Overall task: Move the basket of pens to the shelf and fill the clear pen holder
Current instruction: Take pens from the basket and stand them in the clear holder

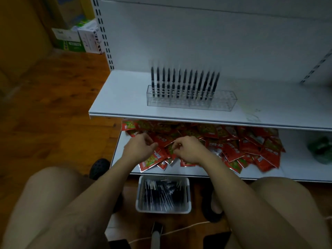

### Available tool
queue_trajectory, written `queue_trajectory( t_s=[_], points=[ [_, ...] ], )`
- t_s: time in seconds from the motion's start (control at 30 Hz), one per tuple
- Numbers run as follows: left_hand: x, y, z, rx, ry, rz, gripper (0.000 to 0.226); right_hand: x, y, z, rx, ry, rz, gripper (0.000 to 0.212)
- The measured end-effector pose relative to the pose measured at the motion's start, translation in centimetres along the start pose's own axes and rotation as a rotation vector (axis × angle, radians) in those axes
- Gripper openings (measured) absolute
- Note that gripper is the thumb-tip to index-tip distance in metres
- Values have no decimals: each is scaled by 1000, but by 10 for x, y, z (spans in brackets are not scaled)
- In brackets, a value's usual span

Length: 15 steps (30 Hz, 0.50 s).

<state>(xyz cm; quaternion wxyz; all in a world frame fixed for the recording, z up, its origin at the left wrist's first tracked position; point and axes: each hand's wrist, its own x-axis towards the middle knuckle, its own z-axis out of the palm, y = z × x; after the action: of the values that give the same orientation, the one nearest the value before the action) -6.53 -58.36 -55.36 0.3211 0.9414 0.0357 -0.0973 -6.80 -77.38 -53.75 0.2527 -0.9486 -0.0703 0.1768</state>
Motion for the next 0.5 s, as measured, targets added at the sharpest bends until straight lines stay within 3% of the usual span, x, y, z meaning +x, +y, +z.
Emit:
queue_trajectory(
  t_s=[0.13,0.3,0.5],
  points=[
    [6,-21,21,36,-110,-41,20,12,16,28,47,-208,92,17],
    [10,-54,49,29,-204,-152,35,28,47,83,112,-320,210,19],
    [13,-94,90,-139,-237,-376,16,36,75,168,75,-515,304,26]
  ],
)
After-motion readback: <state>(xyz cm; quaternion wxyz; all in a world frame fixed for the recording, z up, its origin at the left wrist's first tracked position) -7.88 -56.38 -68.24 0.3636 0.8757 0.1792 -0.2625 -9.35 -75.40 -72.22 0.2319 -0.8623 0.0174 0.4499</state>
